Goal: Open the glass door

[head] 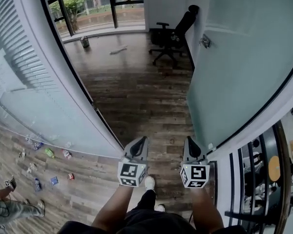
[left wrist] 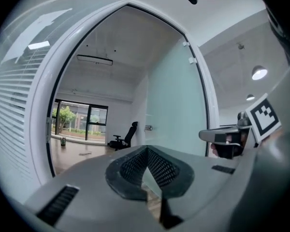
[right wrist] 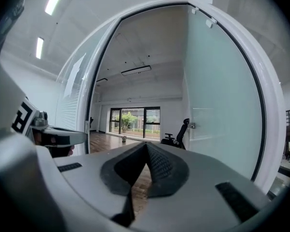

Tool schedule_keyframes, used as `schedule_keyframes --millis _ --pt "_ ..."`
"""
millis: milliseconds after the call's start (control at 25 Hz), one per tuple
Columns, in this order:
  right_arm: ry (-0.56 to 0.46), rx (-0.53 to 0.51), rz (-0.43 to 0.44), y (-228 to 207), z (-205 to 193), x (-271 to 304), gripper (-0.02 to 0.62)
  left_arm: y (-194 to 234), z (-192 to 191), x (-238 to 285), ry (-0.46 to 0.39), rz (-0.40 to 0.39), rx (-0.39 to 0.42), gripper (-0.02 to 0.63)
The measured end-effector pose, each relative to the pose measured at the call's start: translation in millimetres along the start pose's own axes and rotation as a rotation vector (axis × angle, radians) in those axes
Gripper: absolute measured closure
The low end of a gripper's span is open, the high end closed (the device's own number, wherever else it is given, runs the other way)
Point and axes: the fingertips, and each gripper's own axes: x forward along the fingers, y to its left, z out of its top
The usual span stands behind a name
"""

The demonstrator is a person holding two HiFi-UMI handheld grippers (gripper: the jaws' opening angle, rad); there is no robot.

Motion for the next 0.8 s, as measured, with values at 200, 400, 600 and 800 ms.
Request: schedule_keyframes --millis 200,400,600,800 --pt "0.015 -0.008 0.012 12.4 8.2 -74.3 0.58 -43.1 5.6 -69.9 0.021 0.017 -0.002 0.603" --pt "0.018 0.008 0.028 32.5 5.1 -125.3 0.58 -62.5 -0.7 -123.2 0.049 0.024 0.01 0.603" --pt "0.025 -0.005 0.037 59.3 10.9 -156.7 0.58 -64.3 2.6 -155.7 0.03 0.027 0.0 0.603" --pt "0.031 -0.025 0.022 90.8 10.8 -179.1 0.58 -55.6 4.9 -187.5 0.016 0.005 -0.01 0.603"
